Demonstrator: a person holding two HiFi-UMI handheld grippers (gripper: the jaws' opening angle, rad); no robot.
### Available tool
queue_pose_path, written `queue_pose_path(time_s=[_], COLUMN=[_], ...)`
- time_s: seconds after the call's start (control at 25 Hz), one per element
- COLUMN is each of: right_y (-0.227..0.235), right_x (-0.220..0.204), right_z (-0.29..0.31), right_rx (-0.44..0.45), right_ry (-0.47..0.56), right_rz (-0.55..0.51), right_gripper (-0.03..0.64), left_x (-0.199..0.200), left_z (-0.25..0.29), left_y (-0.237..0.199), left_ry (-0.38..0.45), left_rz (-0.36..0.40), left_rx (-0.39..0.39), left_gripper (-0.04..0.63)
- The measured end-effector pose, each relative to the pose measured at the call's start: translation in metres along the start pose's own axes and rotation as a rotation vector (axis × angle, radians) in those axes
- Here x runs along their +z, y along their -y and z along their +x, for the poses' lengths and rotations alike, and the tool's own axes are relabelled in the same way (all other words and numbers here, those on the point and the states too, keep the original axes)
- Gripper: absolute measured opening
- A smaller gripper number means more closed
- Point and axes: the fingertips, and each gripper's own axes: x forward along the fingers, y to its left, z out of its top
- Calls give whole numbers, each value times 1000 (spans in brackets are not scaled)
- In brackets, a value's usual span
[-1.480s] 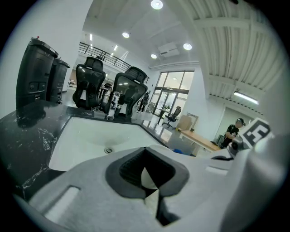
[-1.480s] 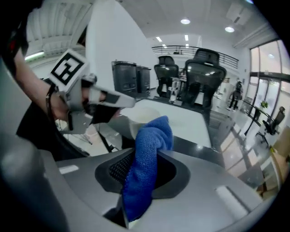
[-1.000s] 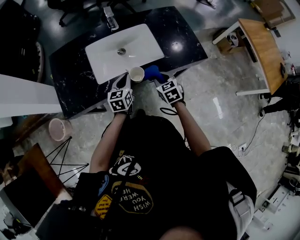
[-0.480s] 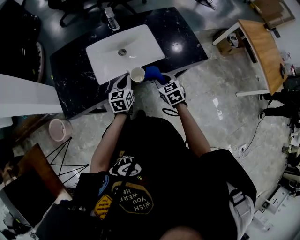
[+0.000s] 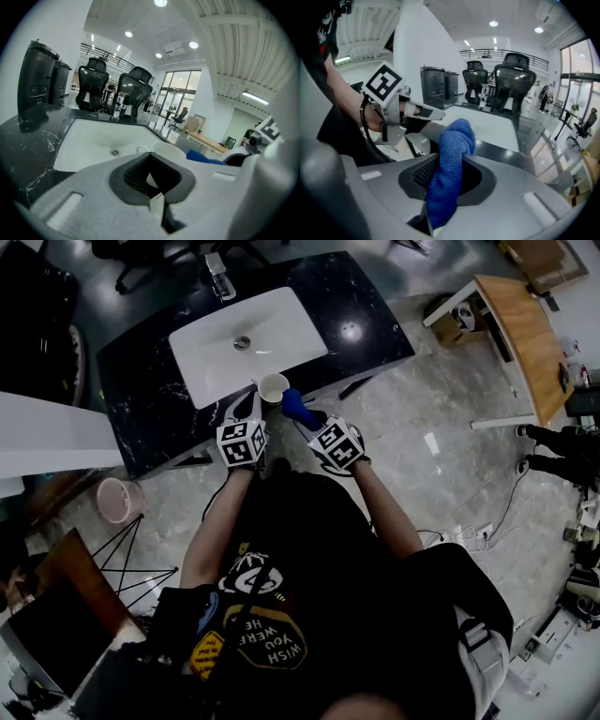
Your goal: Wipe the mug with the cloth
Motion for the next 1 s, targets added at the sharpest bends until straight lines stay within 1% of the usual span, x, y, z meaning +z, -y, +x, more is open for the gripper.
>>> queue_pose_path(time_s=[0.12,0.2,0.28,0.36,0.52,0.56,0.6,0.64,0.68,0.8,0.88,0.96,1.0], right_y=[43,69,78,61,-9,-21,-24,-20,-9,46,74,79,71], right_x=[9,17,19,13,-5,-9,-11,-11,-8,16,26,23,18], right_z=[-8,-9,-3,8,16,14,11,8,3,-10,-11,-5,0], right_rx=[-105,-163,-178,-131,48,77,85,70,37,-108,-177,-181,-157], right_ry=[27,38,23,-16,-57,-61,-60,-50,-29,53,63,26,-1], right_rz=[86,115,118,80,-36,-58,-68,-57,-25,80,121,134,118], right_gripper=[89,91,89,91,91,91,91,89,89,89,89,89,89], left_x=[-2,-5,-6,-7,-6,-6,-6,-6,-7,-11,-14,-15,-15], left_z=[0,-1,-2,-2,-2,-2,-2,-2,-2,-3,-3,-4,-5], left_y=[1,2,3,3,4,3,3,2,3,3,5,8,9], left_ry=[-5,-11,-16,-23,-24,-22,-22,-22,-23,-28,-35,-41,-42], left_rz=[4,9,13,16,16,13,11,8,5,-3,3,17,23], left_rx=[-2,-5,-5,-5,-6,-3,1,4,6,11,10,6,5], left_gripper=[3,3,3,3,3,3,3,3,3,3,3,3,3])
